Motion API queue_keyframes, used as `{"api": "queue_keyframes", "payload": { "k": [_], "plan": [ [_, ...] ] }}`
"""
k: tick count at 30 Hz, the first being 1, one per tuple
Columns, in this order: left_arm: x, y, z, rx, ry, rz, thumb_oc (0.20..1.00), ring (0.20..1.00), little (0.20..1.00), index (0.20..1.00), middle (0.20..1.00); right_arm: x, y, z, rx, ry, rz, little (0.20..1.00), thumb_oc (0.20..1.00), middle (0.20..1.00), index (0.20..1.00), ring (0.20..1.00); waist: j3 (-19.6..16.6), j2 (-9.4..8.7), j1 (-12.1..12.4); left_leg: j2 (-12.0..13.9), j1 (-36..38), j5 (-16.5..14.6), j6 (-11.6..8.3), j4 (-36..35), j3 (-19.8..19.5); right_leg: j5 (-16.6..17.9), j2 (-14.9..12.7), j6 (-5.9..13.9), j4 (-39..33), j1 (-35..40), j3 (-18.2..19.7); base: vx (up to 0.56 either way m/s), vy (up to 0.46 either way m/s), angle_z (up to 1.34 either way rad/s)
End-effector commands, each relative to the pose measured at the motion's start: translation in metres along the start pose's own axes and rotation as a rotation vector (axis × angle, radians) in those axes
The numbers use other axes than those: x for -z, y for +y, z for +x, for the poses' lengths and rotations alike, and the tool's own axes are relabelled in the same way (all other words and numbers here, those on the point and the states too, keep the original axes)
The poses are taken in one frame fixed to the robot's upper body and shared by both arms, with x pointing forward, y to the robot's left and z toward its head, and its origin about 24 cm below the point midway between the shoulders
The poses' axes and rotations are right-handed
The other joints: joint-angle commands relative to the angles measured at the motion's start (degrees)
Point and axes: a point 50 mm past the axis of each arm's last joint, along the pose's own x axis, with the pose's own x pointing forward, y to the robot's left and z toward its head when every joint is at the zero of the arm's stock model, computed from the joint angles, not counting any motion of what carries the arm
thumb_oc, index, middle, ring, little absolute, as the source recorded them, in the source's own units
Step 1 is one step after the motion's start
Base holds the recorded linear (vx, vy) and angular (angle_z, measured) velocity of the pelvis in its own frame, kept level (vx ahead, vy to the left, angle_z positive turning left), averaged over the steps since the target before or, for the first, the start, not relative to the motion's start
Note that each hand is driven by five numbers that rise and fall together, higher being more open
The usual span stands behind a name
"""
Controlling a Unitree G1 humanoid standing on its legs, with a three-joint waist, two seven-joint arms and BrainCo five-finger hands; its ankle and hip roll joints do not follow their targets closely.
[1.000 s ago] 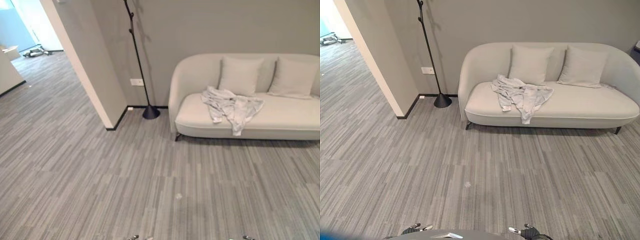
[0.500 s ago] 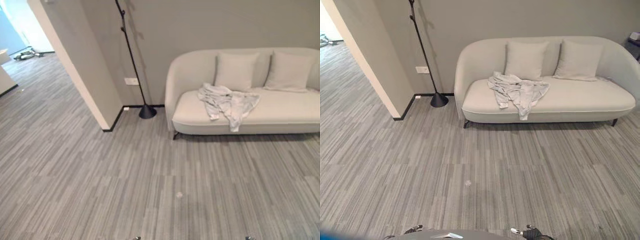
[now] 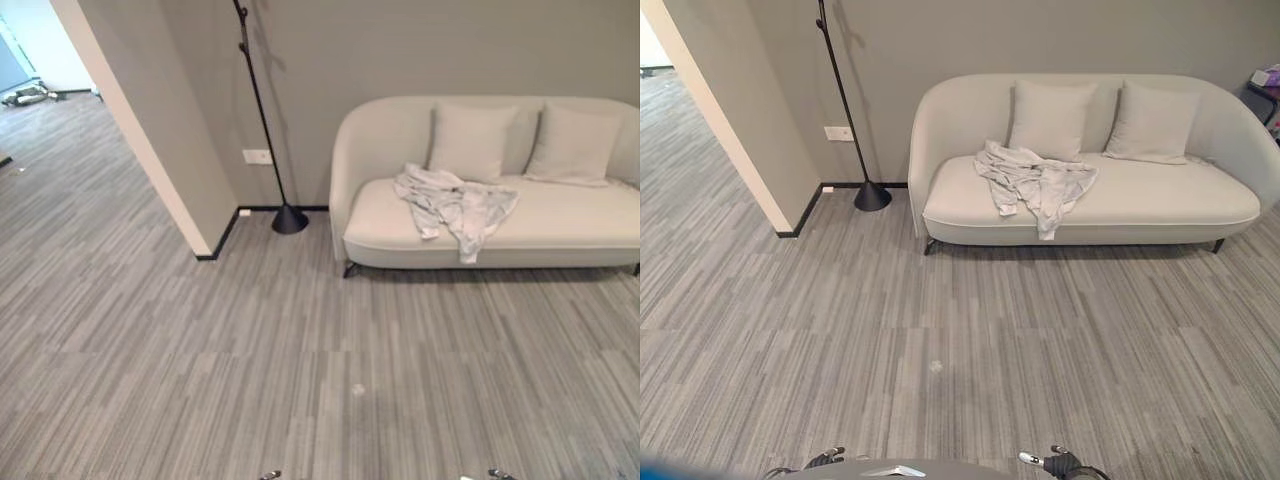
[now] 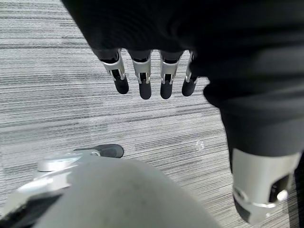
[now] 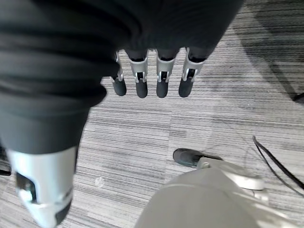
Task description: Hang the clothes on the sofa on the clothes rack.
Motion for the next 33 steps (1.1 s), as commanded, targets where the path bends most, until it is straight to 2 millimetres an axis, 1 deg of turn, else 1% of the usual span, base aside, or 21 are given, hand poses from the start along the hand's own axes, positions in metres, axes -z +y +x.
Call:
{"api": "queue_keyframes", "payload": {
  "k": [1, 8, 11, 12, 13, 14, 15, 16, 18, 19, 20, 21, 22, 24, 25, 27, 28, 29, 30, 31, 33],
  "plan": [
    [-0.016, 0.011, 0.002, -0.031, -0.039, -0.019, 1.0, 1.0, 1.0, 1.0, 1.0, -0.01, -0.002, 0.002, 0.003, -0.024, -0.017, 1.0, 1.0, 1.0, 1.0, 1.0, -0.9, -2.57, 0.5, 0.8, -2.2, 0.1, -2.35, 0.2, -2.7, 1.0, -4.2, 4.87, 0.9, -0.7, 0.8, 0.01, 0.071, -0.03],
    [-0.018, 0.014, 0.003, -0.042, -0.045, -0.031, 1.0, 1.0, 1.0, 1.0, 1.0, -0.019, -0.004, 0.003, 0.004, -0.044, -0.014, 1.0, 1.0, 1.0, 1.0, 1.0, -0.3, -2.75, 1.6, -0.6, -3.0, 0.1, -1.06, 0.2, -3.1, 1.5, -5.8, 6.06, 0.9, -1.9, 1.2, 0.0, 0.085, -0.02],
    [-0.036, 0.014, 0.004, -0.042, -0.106, -0.041, 1.0, 1.0, 1.0, 1.0, 1.0, -0.032, -0.006, 0.004, 0.01, -0.082, -0.005, 1.0, 1.0, 1.0, 1.0, 1.0, 1.4, -2.0, 1.4, -2.3, -3.7, -0.6, 0.81, 1.2, -3.8, 0.8, -7.4, 6.95, 11.0, -8.2, 2.6, -0.07, 0.133, -0.02],
    [-0.036, 0.014, 0.004, -0.042, -0.106, -0.041, 1.0, 1.0, 1.0, 1.0, 1.0, -0.032, -0.006, 0.004, 0.01, -0.082, -0.005, 1.0, 1.0, 1.0, 1.0, 1.0, 1.4, -2.02, 1.5, -2.3, -3.8, -0.6, 0.82, 1.3, -3.8, 0.7, -7.4, 6.96, 11.2, -8.4, 2.7, -0.05, 0.144, -0.07],
    [-0.044, 0.016, 0.005, -0.049, -0.134, -0.045, 1.0, 1.0, 1.0, 1.0, 1.0, -0.038, -0.007, 0.004, 0.015, -0.1, 0.005, 1.0, 1.0, 1.0, 1.0, 1.0, 2.8, -1.81, 1.1, -3.2, -2.9, -1.1, 1.78, 1.6, -4.1, 3.4, -8.0, 7.33, 18.7, -12.5, 3.5, -0.05, 0.134, 0.02],
    [-0.049, 0.017, 0.005, -0.051, -0.146, -0.044, 1.0, 1.0, 1.0, 1.0, 1.0, -0.041, -0.007, 0.004, 0.017, -0.109, 0.007, 1.0, 1.0, 1.0, 1.0, 1.0, 3.8, -2.06, 1.0, -3.9, -2.5, -1.3, 2.31, 1.8, -4.1, 6.2, -8.4, 7.32, 23.0, -15.1, 3.9, -0.05, 0.134, -0.05],
    [-0.049, 0.017, 0.005, -0.051, -0.147, -0.044, 1.0, 1.0, 1.0, 1.0, 1.0, -0.041, -0.007, 0.004, 0.017, -0.109, 0.007, 1.0, 1.0, 1.0, 1.0, 1.0, 3.8, -2.12, 1.0, -4.0, -2.6, -1.3, 2.33, 1.8, -4.0, 6.1, -8.4, 7.35, 23.2, -15.3, 4.0, 0.04, 0.069, 0.01],
    [-0.053, 0.014, 0.005, -0.037, -0.155, -0.02, 1.0, 1.0, 1.0, 1.0, 1.0, -0.039, -0.007, 0.004, 0.019, -0.105, 0.014, 1.0, 1.0, 1.0, 1.0, 1.0, 4.3, -1.94, 0.8, -4.1, -2.2, -1.5, 2.54, 2.0, -4.2, 7.5, -8.5, 6.6, 26.1, -17.4, 3.3, 0.12, 0.035, 0.15],
    [-0.054, 0.012, 0.006, -0.031, -0.158, -0.013, 1.0, 1.0, 1.0, 1.0, 1.0, -0.038, -0.007, 0.004, 0.021, -0.1, 0.011, 1.0, 1.0, 1.0, 1.0, 1.0, 4.3, -1.82, 0.7, -4.0, -1.7, -1.8, 2.54, 2.0, -4.6, 6.9, -8.4, 6.22, 25.6, -18.1, 2.7, 0.16, 0.001, 0.16],
    [-0.055, 0.012, 0.006, -0.026, -0.161, -0.005, 1.0, 1.0, 1.0, 1.0, 1.0, -0.037, -0.009, 0.004, 0.023, -0.096, 0.008, 1.0, 1.0, 1.0, 1.0, 1.0, 4.1, -1.94, 0.2, -4.0, -0.6, -2.5, 2.32, 1.3, -5.3, 5.8, -7.6, 6.12, 20.0, -18.5, 1.8, 0.24, -0.07, -0.04],
    [-0.057, 0.013, 0.006, -0.03, -0.165, -0.003, 1.0, 1.0, 1.0, 1.0, 1.0, -0.039, -0.01, 0.004, 0.027, -0.101, 0.012, 1.0, 1.0, 1.0, 1.0, 1.0, 4.4, -2.1, -0.2, -3.9, 0.3, -2.9, 2.15, 0.8, -5.9, 6.6, -7.0, 6.51, 16.3, -19.1, 1.5, 0.24, -0.071, 0.05],
    [-0.057, 0.012, 0.006, -0.029, -0.165, -0.004, 1.0, 1.0, 1.0, 1.0, 1.0, -0.039, -0.01, 0.004, 0.028, -0.101, 0.012, 1.0, 1.0, 1.0, 1.0, 1.0, 4.6, -1.87, -0.3, -3.6, 0.7, -3.1, 2.12, 0.7, -6.0, 6.7, -6.8, 6.46, 16.1, -18.7, 1.3, 0.18, -0.067, 0.09],
    [-0.059, 0.014, 0.006, -0.036, -0.167, -0.006, 1.0, 1.0, 1.0, 1.0, 1.0, -0.041, -0.011, 0.004, 0.031, -0.104, 0.015, 1.0, 1.0, 1.0, 1.0, 1.0, 4.9, -2.22, -0.8, -3.8, 1.4, -3.6, 1.94, 0.4, -6.6, 8.0, -6.8, 7.12, 12.3, -20.6, 0.9, 0.19, -0.061, 0.06],
    [-0.059, 0.014, 0.006, -0.043, -0.165, -0.019, 1.0, 1.0, 1.0, 1.0, 1.0, -0.042, -0.012, 0.004, 0.035, -0.104, 0.019, 1.0, 1.0, 1.0, 1.0, 1.0, 5.6, -1.9, -2.0, -2.8, 3.6, -5.1, 1.29, 0.2, -7.5, 9.9, -6.2, 8.13, 4.9, -21.7, -0.4, 0.36, -0.12, 0.02],
    [-0.059, 0.016, 0.006, -0.054, -0.166, -0.041, 1.0, 1.0, 1.0, 1.0, 1.0, -0.038, -0.01, 0.004, 0.033, -0.089, 0.022, 1.0, 1.0, 1.0, 1.0, 1.0, 5.7, -2.06, -2.7, -2.0, 5.5, -6.5, 0.44, 0.2, -8.0, 10.3, -5.9, 9.33, 0.9, -23.7, -2.2, 0.44, -0.18, 0.05],
    [-0.059, 0.017, 0.006, -0.058, -0.164, -0.047, 1.0, 1.0, 1.0, 1.0, 1.0, -0.035, -0.01, 0.004, 0.033, -0.077, 0.02, 1.0, 1.0, 1.0, 1.0, 1.0, 5.6, -1.94, -2.9, -1.2, 6.4, -7.4, -0.14, 0.2, -8.1, 10.1, -6.0, 9.66, 0.9, -24.4, -3.5, 0.33, -0.172, 0.15],
    [-0.057, 0.017, 0.006, -0.058, -0.161, -0.049, 1.0, 1.0, 1.0, 1.0, 1.0, -0.027, -0.011, 0.004, 0.037, -0.053, 0.018, 1.0, 1.0, 1.0, 1.0, 1.0, 4.6, -2.29, -3.0, -0.2, 7.6, -9.1, -0.89, 0.2, -9.0, 10.8, -7.1, 9.9, 0.9, -24.0, -4.9, 0.22, -0.134, 0.35],
    [-0.057, 0.017, 0.006, -0.058, -0.161, -0.049, 1.0, 1.0, 1.0, 1.0, 1.0, -0.027, -0.011, 0.004, 0.037, -0.053, 0.018, 1.0, 1.0, 1.0, 1.0, 1.0, 4.6, -2.26, -3.0, -0.2, 7.7, -9.1, -0.9, 0.2, -9.0, 10.8, -7.1, 9.9, 0.9, -24.0, -4.9, 0.51, -0.324, 0.72],
    [-0.053, 0.018, 0.005, -0.063, -0.155, -0.06, 1.0, 1.0, 1.0, 1.0, 1.0, -0.024, -0.011, 0.003, 0.034, -0.047, 0.005, 1.0, 1.0, 1.0, 1.0, 1.0, 3.1, -2.69, -2.8, 1.8, 7.8, -9.7, -1.77, 0.2, -8.7, 12.4, -7.3, 9.25, 0.9, -22.8, -6.2, 0.54, -0.376, 0.84],
    [-0.053, 0.013, 0.006, -0.056, -0.158, -0.07, 1.0, 1.0, 1.0, 1.0, 1.0, -0.022, -0.013, 0.003, 0.04, -0.047, 0.008, 1.0, 1.0, 1.0, 1.0, 1.0, 2.3, -1.83, -3.2, 5.2, 7.7, -8.4, -3.34, 0.2, -9.2, 12.8, -5.9, 8.05, 0.9, -21.5, -5.1, 0.63, -0.46, 0.72],
    [-0.052, 0.01, 0.006, -0.051, -0.16, -0.079, 1.0, 1.0, 1.0, 1.0, 1.0, -0.02, -0.017, 0.002, 0.052, -0.05, 0.025, 1.0, 1.0, 1.0, 1.0, 1.0, 1.8, -0.44, -3.7, 8.4, 7.5, -3.8, -4.88, 0.2, -9.9, 12.0, -4.6, 7.18, 3.8, -22.8, -4.5, 0.42, -0.351, 0.39]
  ]
}}
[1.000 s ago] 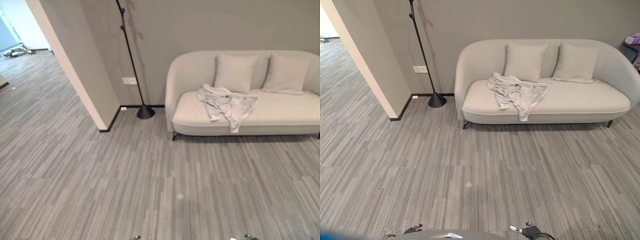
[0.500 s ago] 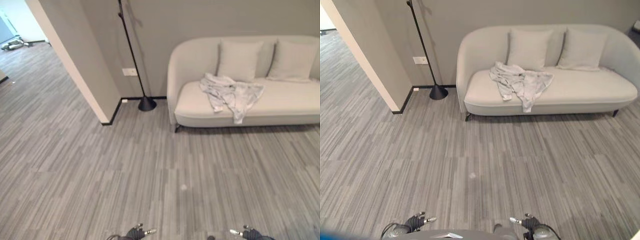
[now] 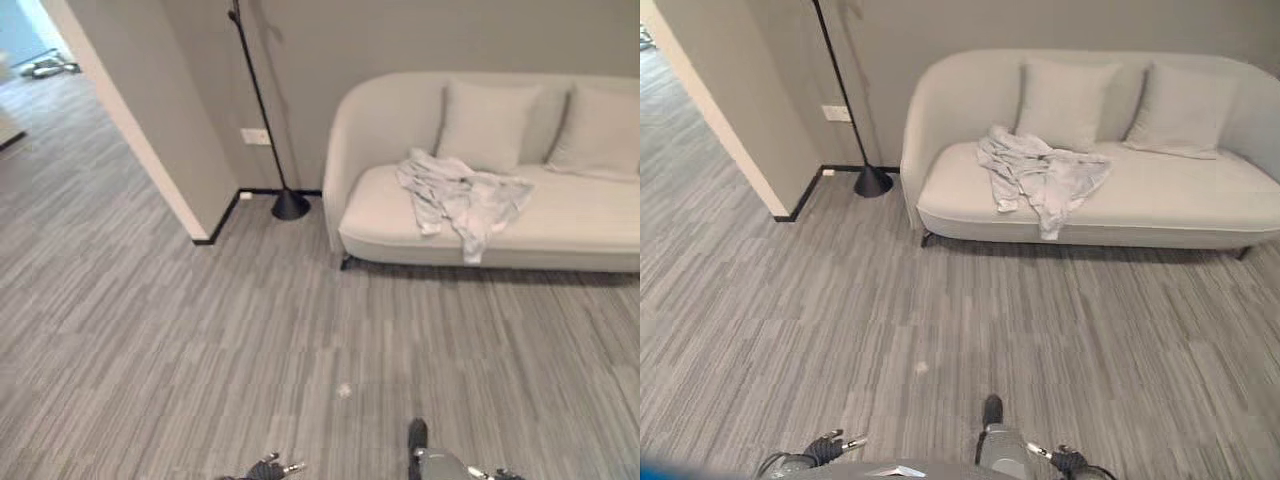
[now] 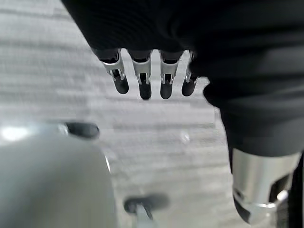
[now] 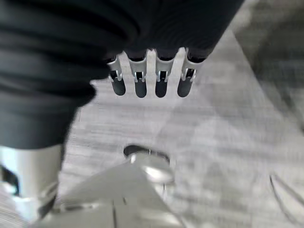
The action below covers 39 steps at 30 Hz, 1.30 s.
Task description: Hang the clothes on the sofa on the clothes rack.
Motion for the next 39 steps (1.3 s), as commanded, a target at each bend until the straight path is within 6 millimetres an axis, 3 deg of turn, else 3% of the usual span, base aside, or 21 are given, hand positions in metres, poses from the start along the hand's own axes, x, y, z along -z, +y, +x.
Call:
{"api": "queue_keyframes", "payload": {
  "k": [1, 2, 3, 5, 6, 7, 8, 10, 13, 15, 16, 17, 20, 23, 27, 29, 30, 32, 35, 37, 39],
  "plan": [
    [-0.031, 0.012, 0.003, -0.048, -0.111, -0.025, 1.0, 1.0, 1.0, 1.0, 1.0, -0.01, -0.003, 0.0, 0.007, -0.065, 0.009, 1.0, 1.0, 1.0, 1.0, 1.0, 0.1, 0.1, -1.4, -0.6, 5.2, 8.1, -3.61, -4.0, -0.8, 8.4, -2.6, 2.84, -7.6, -1.6, 5.2, 0.39, -0.314, 0.19],
    [-0.03, 0.012, 0.003, -0.05, -0.108, -0.028, 1.0, 1.0, 1.0, 1.0, 1.0, -0.009, -0.004, 0.0, 0.013, -0.067, 0.014, 1.0, 1.0, 1.0, 1.0, 1.0, -0.1, 0.46, -1.5, 0.3, 4.4, 11.0, -4.56, -2.8, -1.3, 7.4, -1.9, 2.16, -7.1, -1.5, 5.3, 0.28, -0.215, 0.06],
    [-0.03, 0.012, 0.003, -0.05, -0.108, -0.028, 1.0, 1.0, 1.0, 1.0, 1.0, -0.009, -0.004, 0.0, 0.013, -0.067, 0.013, 1.0, 1.0, 1.0, 1.0, 1.0, -0.1, 0.52, -1.5, 0.4, 4.4, 11.0, -4.58, -2.9, -1.3, 7.4, -1.9, 2.14, -7.1, -1.6, 5.2, 0.2, -0.154, 0.18],
    [-0.03, 0.015, 0.003, -0.058, -0.108, -0.051, 1.0, 1.0, 1.0, 1.0, 1.0, -0.009, -0.007, -0.001, 0.018, -0.069, 0.023, 1.0, 1.0, 1.0, 1.0, 1.0, -0.3, 0.53, -1.5, 1.9, 1.5, 17.4, -5.86, 3.9, -0.4, 4.2, 0.1, 0.52, -6.8, 1.0, 4.6, 0.43, -0.34, 0.05],
    [-0.033, 0.018, 0.002, -0.064, -0.12, -0.073, 1.0, 1.0, 1.0, 1.0, 1.0, -0.007, -0.008, -0.001, 0.027, -0.07, 0.034, 1.0, 1.0, 1.0, 1.0, 1.0, 0.4, -0.41, -1.2, 2.0, -2.1, 22.4, -5.13, 12.3, 1.1, 2.7, 0.9, -1.0, -7.2, 4.1, 4.9, 0.58, -0.522, -0.13],
    [-0.035, 0.02, 0.002, -0.068, -0.132, -0.083, 1.0, 1.0, 1.0, 1.0, 1.0, -0.011, -0.013, -0.001, 0.046, -0.077, 0.037, 1.0, 1.0, 1.0, 1.0, 1.0, 1.9, -2.09, -0.4, 1.1, -6.4, 23.0, -2.71, 18.6, 3.1, 1.8, 0.9, -2.19, -8.1, 7.1, 5.9, 0.37, -0.371, -0.03],
    [-0.036, 0.02, 0.002, -0.068, -0.133, -0.083, 1.0, 1.0, 1.0, 1.0, 1.0, -0.011, -0.013, -0.001, 0.046, -0.077, 0.038, 1.0, 1.0, 1.0, 1.0, 1.0, 2.1, -2.05, -0.3, 1.1, -6.2, 22.9, -2.69, 18.7, 3.2, 1.8, 1.0, -2.18, -8.1, 7.3, 6.0, 0.26, -0.241, -0.06],
    [-0.037, 0.019, 0.002, -0.064, -0.138, -0.101, 1.0, 1.0, 1.0, 1.0, 1.0, -0.013, -0.016, 0.0, 0.052, -0.076, 0.035, 1.0, 1.0, 1.0, 1.0, 1.0, 2.6, -3.35, 1.4, -1.5, -10.6, 17.9, -0.9, 17.2, 4.9, -0.3, 0.8, -2.56, -9.2, 11.1, 6.9, 0.4, -0.154, -0.45],
    [-0.038, 0.015, 0.003, -0.054, -0.145, -0.094, 1.0, 1.0, 1.0, 1.0, 1.0, -0.018, -0.019, 0.0, 0.058, -0.096, 0.03, 1.0, 1.0, 1.0, 1.0, 1.0, 3.6, -3.69, 2.9, -5.0, -15.8, 12.8, -1.33, 9.7, 6.9, -2.3, 0.6, -2.32, -10.3, 14.2, 7.4, 0.3, -0.043, -0.61],
    [-0.038, 0.014, 0.003, -0.05, -0.147, -0.091, 1.0, 1.0, 1.0, 1.0, 1.0, -0.019, -0.019, 0.0, 0.06, -0.099, 0.023, 1.0, 1.0, 1.0, 1.0, 1.0, 4.2, -3.47, 3.7, -6.9, -17.7, 12.5, -1.31, 7.2, 6.7, -3.0, 0.9, -2.34, -10.7, 15.6, 7.7, 0.33, 0.016, -0.32],
    [-0.035, 0.013, 0.002, -0.045, -0.146, -0.096, 1.0, 1.0, 1.0, 1.0, 1.0, -0.02, -0.016, 0.0, 0.055, -0.102, 0.003, 1.0, 1.0, 1.0, 1.0, 1.0, 5.0, -1.56, 6.6, -12.6, -23.7, 18.5, -2.0, -3.3, 2.8, -5.1, 3.4, -2.75, -11.7, 20.7, 10.1, 0.61, 0.052, 0.21],
    [-0.032, 0.012, 0.002, -0.041, -0.133, -0.086, 1.0, 1.0, 1.0, 1.0, 1.0, -0.019, -0.015, 0.0, 0.053, -0.098, 0.0, 1.0, 1.0, 1.0, 1.0, 1.0, 5.1, -1.31, 7.0, -13.7, -27.1, 19.6, -2.64, -4.7, 3.5, -6.0, 3.8, -3.01, -12.1, 22.6, 10.8, 0.66, 0.091, -0.08],
    [-0.018, 0.013, 0.001, -0.044, -0.089, -0.09, 1.0, 1.0, 1.0, 1.0, 1.0, -0.016, -0.01, 0.0, 0.036, -0.08, -0.019, 1.0, 1.0, 1.0, 1.0, 1.0, 4.1, -0.94, 8.7, -14.3, -27.2, 20.3, -2.26, -4.7, 6.5, -7.7, 3.8, -2.65, -12.5, 26.3, 13.9, 0.38, 0.144, -0.61],
    [-0.01, 0.015, -0.001, -0.051, -0.069, -0.093, 1.0, 1.0, 1.0, 1.0, 1.0, -0.007, -0.004, 0.0, 0.014, -0.049, -0.038, 1.0, 1.0, 1.0, 1.0, 1.0, 2.1, -0.94, 9.8, -14.2, -24.9, 22.4, -1.59, -4.6, 4.6, -9.4, 1.3, -1.21, -12.9, 28.6, 15.2, 0.44, 0.256, -0.77],
    [-0.002, 0.022, -0.003, -0.072, -0.035, -0.075, 1.0, 1.0, 1.0, 1.0, 1.0, -0.006, 0.005, 0.0, -0.02, -0.044, -0.051, 1.0, 1.0, 1.0, 1.0, 1.0, -0.4, -2.56, 10.1, -14.4, -22.4, 20.2, -0.54, -4.6, 5.7, -7.8, -3.0, 1.56, -10.7, 28.4, 15.6, 0.33, 0.216, -0.7],
    [-0.006, 0.026, -0.002, -0.076, -0.047, -0.055, 1.0, 1.0, 1.0, 1.0, 1.0, -0.008, 0.01, 0.0, -0.039, -0.054, -0.059, 1.0, 1.0, 1.0, 1.0, 1.0, -1.2, -3.31, 10.1, -15.8, -19.6, 17.7, 1.5, -4.7, 6.2, -3.2, -6.1, 3.92, -2.4, 24.9, 16.1, 0.25, 0.215, -1.09],
    [-0.006, 0.026, -0.002, -0.077, -0.047, -0.055, 1.0, 1.0, 1.0, 1.0, 1.0, -0.009, 0.01, 0.0, -0.039, -0.054, -0.059, 1.0, 1.0, 1.0, 1.0, 1.0, -1.2, -3.35, 10.1, -15.8, -19.6, 17.7, 1.51, -4.6, 6.2, -3.3, -6.1, 3.92, -2.3, 24.9, 16.1, 0.11, 0.149, -0.28],
    [-0.013, 0.03, -0.002, -0.087, -0.069, -0.048, 1.0, 1.0, 1.0, 1.0, 1.0, -0.016, 0.01, 0.001, -0.039, -0.078, -0.053, 1.0, 1.0, 1.0, 1.0, 1.0, 0.2, -2.81, 9.0, -17.3, -16.3, 15.7, 3.73, -4.4, 5.4, 5.7, -7.2, 4.36, 9.2, 19.7, 17.3, 0.1, 0.195, 0.31],
    [-0.019, 0.034, -0.002, -0.093, -0.089, -0.046, 1.0, 1.0, 1.0, 1.0, 1.0, -0.022, 0.012, 0.001, -0.044, -0.099, -0.06, 1.0, 1.0, 1.0, 1.0, 1.0, 1.3, -1.72, 8.4, -17.4, -14.6, 14.6, 5.16, -4.4, 4.4, 10.5, -7.6, 2.89, 16.0, 16.2, 16.3, 0.1, 0.159, 0.84],
    [-0.016, 0.036, -0.003, -0.099, -0.078, -0.044, 1.0, 1.0, 1.0, 1.0, 1.0, -0.02, 0.016, 0.001, -0.051, -0.101, -0.065, 1.0, 1.0, 1.0, 1.0, 1.0, 1.6, -0.8, 8.5, -16.7, -13.1, 13.6, 5.35, -4.2, 4.2, 9.8, -10.2, 2.65, 17.4, 14.9, 12.5, 0.18, 0.12, 0.35],
    [-0.013, 0.035, -0.003, -0.099, -0.069, -0.05, 1.0, 1.0, 1.0, 1.0, 1.0, -0.017, 0.017, 0.0, -0.053, -0.098, -0.065, 1.0, 1.0, 1.0, 1.0, 1.0, 1.2, -0.65, 8.5, -16.0, -11.5, 11.9, 5.16, -4.4, 4.1, 5.1, -12.1, 1.74, 11.9, 14.8, 7.7, 0.22, 0.038, 0.02]
  ]
}}
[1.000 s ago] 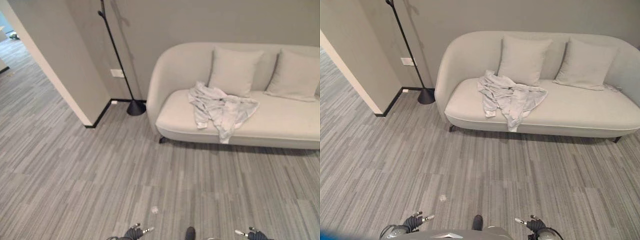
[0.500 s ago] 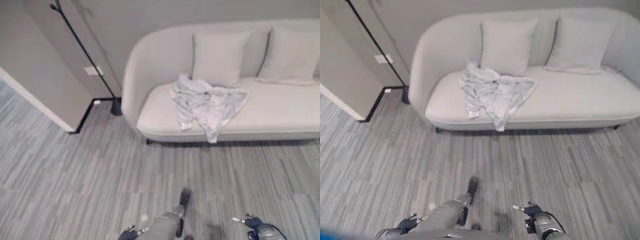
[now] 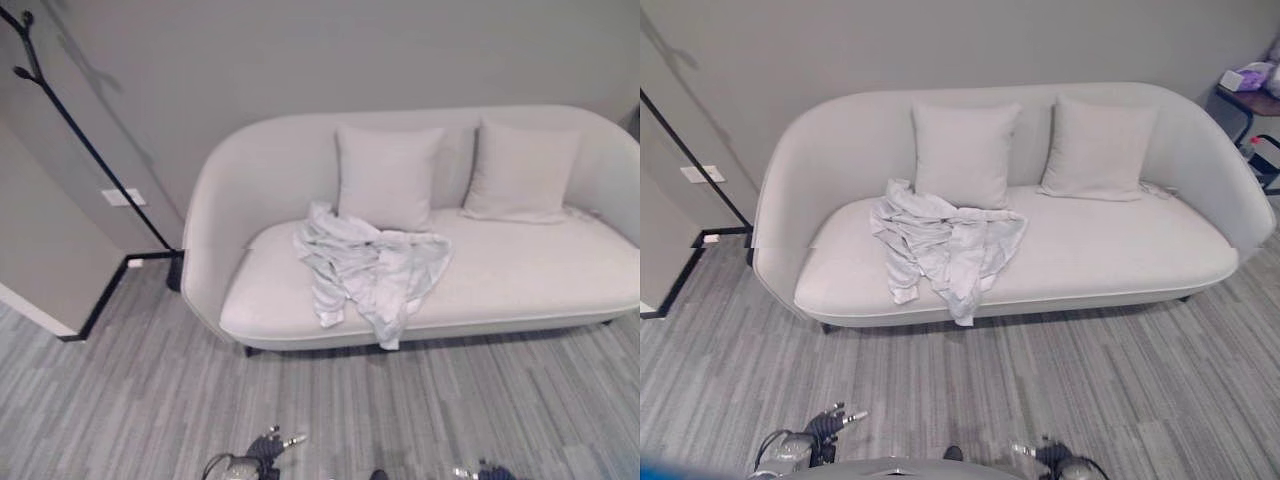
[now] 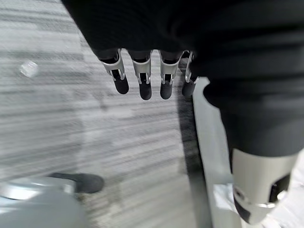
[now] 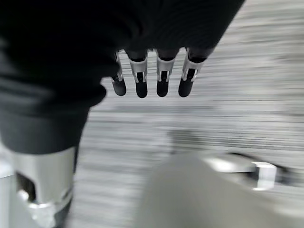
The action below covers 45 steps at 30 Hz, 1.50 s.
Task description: Hang the clothes on the sofa on the clothes rack.
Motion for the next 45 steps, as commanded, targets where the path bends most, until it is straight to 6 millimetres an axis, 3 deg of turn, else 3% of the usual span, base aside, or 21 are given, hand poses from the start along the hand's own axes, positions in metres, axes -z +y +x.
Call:
{"api": "queue_keyframes", "payload": {
  "k": [1, 2, 3, 4, 6, 8, 13, 18, 25, 29, 30, 33, 37, 38, 39, 41, 45],
  "plan": [
    [-0.001, 0.02, -0.002, -0.058, -0.013, 0.0, 1.0, 1.0, 1.0, 1.0, 1.0, -0.007, -0.009, 0.0, 0.023, -0.042, 0.002, 1.0, 1.0, 1.0, 1.0, 1.0, 1.2, 0.08, 1.0, 7.1, 0.3, -1.8, -9.57, -2.2, 2.5, 20.2, -5.0, 1.28, -28.1, 3.5, -2.5, 0.22, -0.028, -0.09],
    [0.001, 0.02, -0.003, -0.059, -0.005, 0.003, 1.0, 1.0, 1.0, 1.0, 1.0, -0.007, -0.01, -0.001, 0.027, -0.041, 0.005, 1.0, 1.0, 1.0, 1.0, 1.0, 1.3, 0.2, 0.7, 7.8, 0.9, -2.4, -9.83, -2.3, 2.7, 17.7, -3.9, 1.28, -31.8, 2.2, -3.5, 0.19, -0.067, -0.03],
    [0.002, 0.02, -0.003, -0.059, 0.0, 0.008, 1.0, 1.0, 1.0, 1.0, 1.0, -0.007, -0.012, 0.0, 0.033, -0.042, 0.007, 1.0, 1.0, 1.0, 1.0, 1.0, 1.5, 0.09, 0.2, 8.0, 1.6, -3.0, -9.91, -2.4, 2.5, 17.6, -2.9, 1.72, -35.6, 0.7, -4.0, 0.19, -0.079, -0.11],
    [0.003, 0.02, -0.003, -0.057, 0.002, 0.011, 1.0, 1.0, 1.0, 1.0, 1.0, -0.007, -0.013, 0.0, 0.036, -0.041, 0.008, 1.0, 1.0, 1.0, 1.0, 1.0, 1.8, -0.08, -0.2, 7.9, 2.0, -3.4, -10.0, -2.4, 2.3, 18.0, -2.6, 2.11, -38.7, 0.4, -4.0, 0.25, -0.096, -0.16],
    [0.0, 0.019, -0.002, -0.057, -0.008, 0.023, 1.0, 1.0, 1.0, 1.0, 1.0, -0.008, -0.016, 0.0, 0.052, -0.038, 0.022, 1.0, 1.0, 1.0, 1.0, 1.0, 3.8, -0.91, -3.2, 7.7, 6.3, -6.0, -10.17, -2.4, -0.2, 21.8, 1.7, 3.8, -47.2, -5.4, 0.1, 0.37, -0.117, -0.09],
    [-0.002, 0.017, -0.001, -0.05, -0.007, 0.047, 1.0, 1.0, 1.0, 1.0, 1.0, -0.002, -0.016, -0.001, 0.048, -0.021, 0.027, 1.0, 1.0, 1.0, 1.0, 1.0, 4.3, -1.9, -3.8, 7.6, 7.6, -7.2, -10.84, -2.4, -2.3, 22.8, 2.7, 4.02, -50.3, -4.6, 2.7, 0.28, -0.16, 0.79],
    [0.006, 0.011, -0.002, -0.04, 0.013, 0.03, 1.0, 1.0, 1.0, 1.0, 1.0, 0.0, -0.015, -0.002, 0.035, -0.025, 0.004, 1.0, 1.0, 1.0, 1.0, 1.0, 2.3, -2.48, -3.9, 10.9, 8.3, -8.1, -12.6, -2.4, -2.8, 23.4, 3.6, 2.4, -50.1, -2.4, 1.4, 0.17, -0.202, 0.74],
    [0.001, 0.003, -0.001, -0.018, -0.006, 0.047, 1.0, 1.0, 1.0, 1.0, 1.0, -0.005, -0.02, -0.002, 0.049, -0.047, 0.007, 1.0, 1.0, 1.0, 1.0, 1.0, 1.7, -2.23, -4.0, 14.3, 7.6, -7.7, -14.91, -2.4, -3.3, 20.7, 5.5, 0.89, -50.1, -0.7, -0.6, 0.09, -0.193, 0.42],
    [0.002, -0.002, 0.0, -0.004, -0.002, 0.06, 1.0, 1.0, 1.0, 1.0, 1.0, 0.007, -0.026, -0.004, 0.068, -0.013, 0.012, 1.0, 1.0, 1.0, 1.0, 1.0, 1.1, -1.26, -4.2, 17.2, 7.8, -7.2, -17.35, -2.4, -2.7, 18.2, 6.7, -0.1, -49.9, 1.2, -3.0, 0.08, -0.113, 0.07],
    [0.007, 0.0, -0.002, -0.008, 0.013, 0.043, 1.0, 1.0, 1.0, 1.0, 1.0, 0.014, -0.027, -0.005, 0.077, 0.009, 0.023, 1.0, 1.0, 1.0, 1.0, 1.0, 1.7, -0.74, -3.9, 19.0, 7.6, -3.8, -18.68, 0.1, -2.9, 16.2, 8.0, -1.29, -49.6, 3.3, -3.1, 0.09, -0.08, 0.21],
    [0.001, 0.0, -0.001, -0.01, -0.005, 0.03, 1.0, 1.0, 1.0, 1.0, 1.0, 0.011, -0.031, -0.005, 0.091, 0.001, 0.029, 1.0, 1.0, 1.0, 1.0, 1.0, 3.8, -1.17, -3.4, 17.3, 1.8, -1.3, -18.41, 11.1, -3.5, 15.3, 7.5, -2.02, -49.1, 4.4, -2.9, 0.01, -0.014, 0.19],
    [-0.006, 0.002, 0.001, -0.025, -0.025, 0.013, 1.0, 1.0, 1.0, 1.0, 1.0, 0.006, -0.035, -0.004, 0.105, -0.007, 0.024, 1.0, 1.0, 1.0, 1.0, 1.0, 5.1, -1.74, -3.4, 16.5, -2.9, -1.2, -16.88, 15.4, -3.1, 14.4, 6.4, -1.74, -48.7, 5.2, -2.3, 0.05, 0.056, 0.16],
    [-0.004, 0.004, 0.0, -0.033, -0.02, 0.0, 1.0, 1.0, 1.0, 1.0, 1.0, 0.005, -0.038, -0.004, 0.111, -0.008, 0.021, 1.0, 1.0, 1.0, 1.0, 1.0, 5.1, -2.24, -2.6, 18.5, -5.8, -2.4, -16.85, 10.0, -2.1, 13.5, 4.9, -0.84, -49.5, 6.4, -1.0, 0.18, 0.158, -0.16],
    [-0.005, 0.008, 0.0, -0.049, -0.027, -0.008, 1.0, 1.0, 1.0, 1.0, 1.0, 0.0, -0.043, -0.004, 0.126, -0.02, 0.02, 1.0, 1.0, 1.0, 1.0, 1.0, 5.5, -0.91, -1.4, 19.8, -9.5, 2.7, -18.69, 0.0, -3.1, 12.0, 4.7, -0.49, -49.9, 7.3, 0.8, 0.53, 0.695, 0.13],
    [-0.001, 0.012, -0.001, -0.063, -0.013, -0.009, 1.0, 1.0, 1.0, 1.0, 1.0, 0.001, -0.044, -0.004, 0.131, -0.011, 0.023, 1.0, 1.0, 1.0, 1.0, 1.0, 5.2, 0.01, -0.8, 19.6, -11.9, 2.3, -20.13, -2.4, -1.4, 10.5, 3.7, 0.41, -50.3, 8.9, 2.7, 0.55, 0.798, 0.3],
    [0.001, 0.012, -0.002, -0.058, -0.008, 0.0, 1.0, 1.0, 1.0, 1.0, 1.0, 0.005, -0.041, -0.004, 0.125, 0.003, 0.031, 1.0, 1.0, 1.0, 1.0, 1.0, 4.7, 0.42, -1.0, 18.7, -11.3, 4.3, -19.72, -2.4, -1.1, 10.8, 1.9, 1.65, -50.3, 8.8, 3.3, 0.35, 0.529, -0.27],
    [-0.005, 0.021, -0.001, -0.082, -0.025, 0.014, 1.0, 1.0, 1.0, 1.0, 1.0, -0.002, -0.032, -0.002, 0.103, -0.021, 0.046, 1.0, 1.0, 1.0, 1.0, 1.0, 5.1, -1.73, -0.6, 16.5, -11.5, 2.6, -17.53, -0.8, 1.1, 13.5, -2.0, 3.85, -49.9, 7.1, 5.5, 0.15, 0.266, -0.96]
  ]
}}
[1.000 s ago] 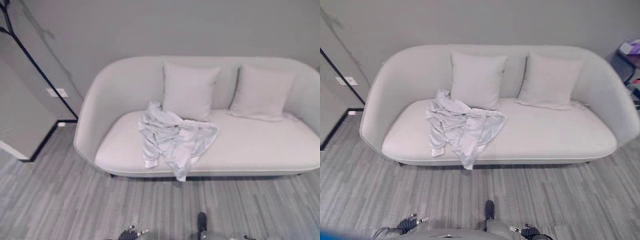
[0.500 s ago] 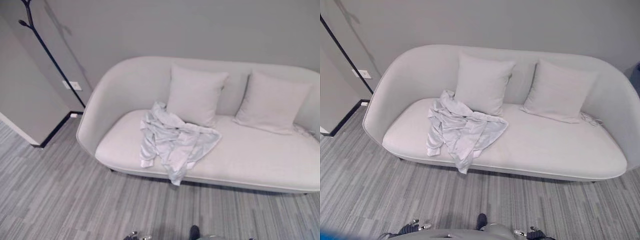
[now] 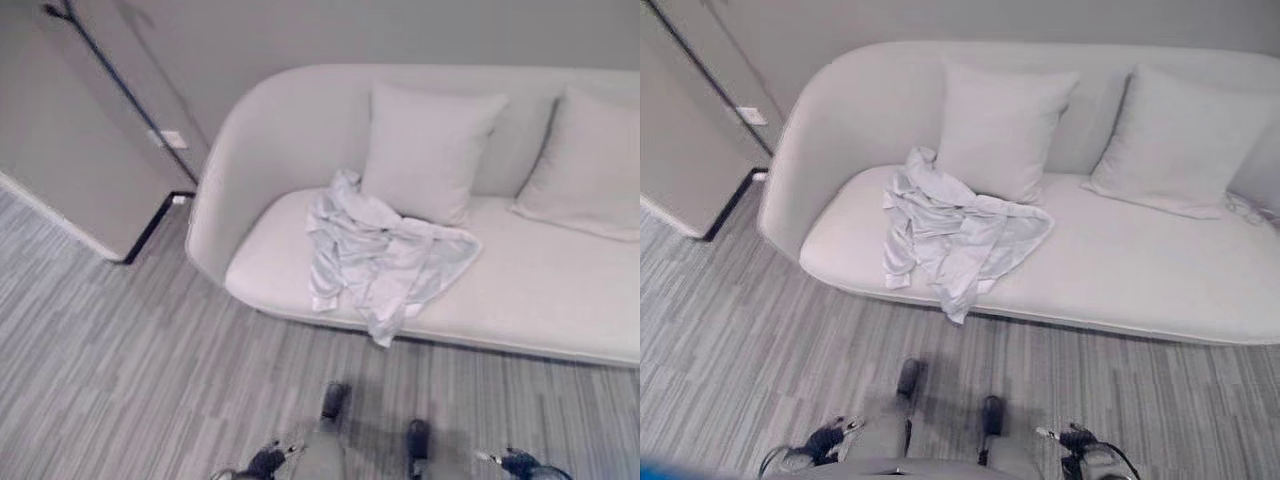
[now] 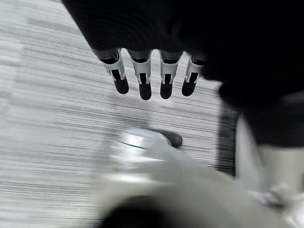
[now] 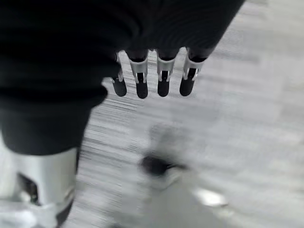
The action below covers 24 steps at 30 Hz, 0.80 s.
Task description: Hang the clothes on the sofa on the clothes rack.
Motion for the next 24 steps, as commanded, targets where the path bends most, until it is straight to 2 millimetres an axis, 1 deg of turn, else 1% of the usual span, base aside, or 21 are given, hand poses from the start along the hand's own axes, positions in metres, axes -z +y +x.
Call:
{"api": "queue_keyframes", "payload": {
  "k": [1, 2, 3, 5, 7, 8, 9, 10, 11, 12, 13, 15, 16, 17, 18, 20, 21, 22, 23, 24],
  "plan": [
    [-0.032, 0.029, 0.001, -0.072, -0.11, 0.032, 1.0, 1.0, 1.0, 1.0, 1.0, -0.004, 0.006, 0.0, -0.024, -0.033, -0.018, 1.0, 1.0, 1.0, 1.0, 1.0, -1.3, -3.25, 0.2, -0.8, -1.4, 7.8, 0.94, -5.4, 0.2, 4.9, -8.4, 8.63, -3.6, 7.4, 4.3, 0.08, 0.359, -0.97],
    [-0.041, 0.032, 0.002, -0.084, -0.143, 0.023, 1.0, 1.0, 1.0, 1.0, 1.0, -0.012, 0.011, 0.0, -0.035, -0.058, -0.029, 1.0, 1.0, 1.0, 1.0, 1.0, -1.0, -3.91, 0.8, -1.8, -1.5, 7.0, 2.17, -5.3, 1.2, 7.5, -9.8, 9.15, -3.0, 5.0, 4.5, 0.1, 0.41, -0.87],
    [-0.047, 0.033, 0.002, -0.091, -0.165, 0.023, 1.0, 1.0, 1.0, 1.0, 1.0, -0.017, 0.012, 0.001, -0.037, -0.072, -0.031, 1.0, 1.0, 1.0, 1.0, 1.0, -1.1, -4.36, 0.9, -3.1, -1.3, 6.2, 3.27, -5.7, 1.4, 9.8, -11.2, 9.73, -3.2, 4.3, 4.6, 0.14, 0.426, -0.47],
    [-0.049, 0.034, 0.001, -0.092, -0.173, 0.028, 1.0, 1.0, 1.0, 1.0, 1.0, -0.017, 0.012, 0.001, -0.037, -0.073, -0.028, 1.0, 1.0, 1.0, 1.0, 1.0, -1.3, -4.61, 0.8, -4.5, -0.9, 5.3, 4.22, -5.9, 1.5, 11.3, -12.7, 10.16, -2.5, 3.8, 4.5, 0.12, 0.297, -0.1],
    [-0.049, 0.035, 0.001, -0.093, -0.172, 0.035, 1.0, 1.0, 1.0, 1.0, 1.0, -0.017, 0.011, 0.001, -0.034, -0.071, -0.024, 1.0, 1.0, 1.0, 1.0, 1.0, -1.1, -4.73, 0.5, -5.8, -0.2, 4.6, 5.0, -5.6, 1.3, 13.5, -14.0, 10.25, -0.2, 3.0, 4.4, 0.07, 0.185, 0.02],
    [-0.049, 0.035, 0.001, -0.093, -0.172, 0.035, 1.0, 1.0, 1.0, 1.0, 1.0, -0.017, 0.011, 0.001, -0.034, -0.071, -0.024, 1.0, 1.0, 1.0, 1.0, 1.0, -1.1, -4.74, 0.5, -5.8, -0.2, 4.5, 5.0, -5.6, 1.3, 13.5, -14.1, 10.26, -0.2, 3.0, 4.4, 0.04, 0.172, 0.06],
    [-0.048, 0.036, 0.001, -0.097, -0.171, 0.037, 1.0, 1.0, 1.0, 1.0, 1.0, -0.018, 0.012, 0.001, -0.033, -0.077, -0.022, 1.0, 1.0, 1.0, 1.0, 1.0, -0.5, -4.65, 0.1, -6.4, 0.7, 4.0, 5.71, -5.3, 1.1, 16.1, -14.7, 9.88, 3.5, 1.6, 4.6, 0.01, 0.104, 0.11],
    [-0.048, 0.036, 0.001, -0.097, -0.171, 0.037, 1.0, 1.0, 1.0, 1.0, 1.0, -0.018, 0.012, 0.001, -0.033, -0.077, -0.022, 1.0, 1.0, 1.0, 1.0, 1.0, -0.4, -4.65, 0.1, -6.4, 0.8, 4.0, 5.72, -5.3, 1.1, 16.1, -14.6, 9.88, 3.6, 1.6, 4.6, 0.01, 0.142, 0.09],
    [-0.048, 0.036, 0.001, -0.096, -0.167, 0.043, 1.0, 1.0, 1.0, 1.0, 1.0, -0.018, 0.012, 0.001, -0.034, -0.08, -0.022, 1.0, 1.0, 1.0, 1.0, 1.0, -0.1, -4.38, -0.1, -6.5, 1.0, 3.8, 5.98, -5.0, 1.0, 16.5, -14.1, 9.68, 4.9, 1.3, 5.2, 0.06, 0.123, 0.1],
    [-0.047, 0.037, 0.001, -0.092, -0.161, 0.06, 1.0, 1.0, 1.0, 1.0, 1.0, -0.015, 0.013, 0.0, -0.04, -0.077, -0.011, 1.0, 1.0, 1.0, 1.0, 1.0, -0.3, -3.97, -1.0, -7.2, 2.9, 3.7, 6.49, -6.0, 0.2, 14.8, -11.3, 8.79, 5.9, 1.3, 7.6, 0.1, 0.145, 0.04],
    [-0.046, 0.038, 0.001, -0.093, -0.158, 0.062, 1.0, 1.0, 1.0, 1.0, 1.0, -0.013, 0.013, 0.0, -0.039, -0.073, -0.009, 1.0, 1.0, 1.0, 1.0, 1.0, -0.5, -3.96, -1.1, -7.2, 3.5, 3.4, 6.52, -6.3, 0.3, 14.2, -10.5, 8.82, 5.2, 1.5, 7.8, 0.15, 0.116, 0.05],
    [-0.046, 0.04, 0.001, -0.099, -0.153, 0.066, 1.0, 1.0, 1.0, 1.0, 1.0, -0.015, 0.013, 0.0, -0.038, -0.081, -0.014, 1.0, 1.0, 1.0, 1.0, 1.0, -0.8, -3.83, -0.9, -6.8, 4.4, 3.0, 6.33, -6.9, 0.9, 11.4, -9.0, 8.66, 2.5, 1.0, 5.5, 0.12, 0.003, 0.02],
    [-0.047, 0.041, 0.001, -0.1, -0.152, 0.068, 1.0, 1.0, 1.0, 1.0, 1.0, -0.018, 0.015, 0.0, -0.04, -0.088, -0.018, 1.0, 1.0, 1.0, 1.0, 1.0, -0.7, -3.83, -0.9, -6.5, 5.0, 2.7, 6.33, -7.3, 0.9, 10.7, -7.7, 8.61, 1.4, -0.7, 4.4, 0.1, -0.05, -0.03],
    [-0.048, 0.041, 0.001, -0.101, -0.155, 0.067, 1.0, 1.0, 1.0, 1.0, 1.0, -0.021, 0.015, 0.0, -0.042, -0.098, -0.02, 1.0, 1.0, 1.0, 1.0, 1.0, -0.5, -3.9, -1.1, -6.5, 5.5, 2.4, 6.42, -7.4, 0.8, 10.9, -6.4, 8.57, 0.5, -2.6, 3.5, 0.08, -0.046, -0.16],
    [-0.048, 0.041, 0.001, -0.1, -0.155, 0.066, 1.0, 1.0, 1.0, 1.0, 1.0, -0.02, 0.015, 0.0, -0.041, -0.098, -0.02, 1.0, 1.0, 1.0, 1.0, 1.0, -0.4, -3.79, -1.2, -6.4, 5.7, 2.3, 6.39, -7.4, 0.7, 10.8, -6.3, 8.52, 0.5, -2.5, 3.4, 0.1, -0.05, -0.25],
    [-0.05, 0.039, 0.001, -0.096, -0.161, 0.06, 1.0, 1.0, 1.0, 1.0, 1.0, -0.027, 0.015, 0.001, -0.04, -0.117, -0.025, 1.0, 1.0, 1.0, 1.0, 1.0, 0.8, -3.84, -2.2, -6.7, 8.2, 1.1, 6.55, -7.4, 0.2, 12.3, -3.5, 8.67, -2.2, -6.0, 0.8, 0.19, -0.073, -0.05],
    [-0.049, 0.036, 0.002, -0.088, -0.156, 0.058, 1.0, 1.0, 1.0, 1.0, 1.0, -0.028, 0.018, 0.001, -0.049, -0.121, -0.031, 1.0, 1.0, 1.0, 1.0, 1.0, 1.2, -4.36, -3.1, -7.1, 10.2, 0.2, 6.55, -7.4, -0.3, 13.6, -2.0, 9.1, -3.9, -8.8, -1.2, 0.31, -0.125, -0.06],
    [-0.048, 0.035, 0.002, -0.085, -0.152, 0.059, 1.0, 1.0, 1.0, 1.0, 1.0, -0.027, 0.019, 0.001, -0.052, -0.12, -0.036, 1.0, 1.0, 1.0, 1.0, 1.0, 1.7, -4.29, -3.7, -6.8, 12.0, -0.6, 6.35, -7.4, -0.8, 13.9, -0.9, 9.05, -4.1, -9.1, -2.5, 0.33, -0.163, -0.26],
    [-0.047, 0.033, 0.002, -0.073, -0.145, 0.076, 1.0, 1.0, 1.0, 1.0, 1.0, -0.022, 0.019, 0.0, -0.056, -0.108, -0.037, 1.0, 1.0, 1.0, 1.0, 1.0, 1.4, -4.37, -3.9, -6.5, 13.1, -1.4, 6.02, -7.5, -1.2, 13.0, -0.8, 8.73, -4.3, -8.1, -2.9, 0.26, -0.162, -0.05],
    [-0.044, 0.03, 0.002, -0.067, -0.139, 0.08, 1.0, 1.0, 1.0, 1.0, 1.0, -0.02, 0.02, 0.0, -0.062, -0.101, -0.044, 1.0, 1.0, 1.0, 1.0, 1.0, 0.9, -4.61, -3.8, -6.5, 13.6, -1.9, 5.89, -7.5, -1.7, 12.9, -0.9, 8.17, -4.3, -7.2, -2.6, 0.25, -0.193, 0.37]
  ]
}}
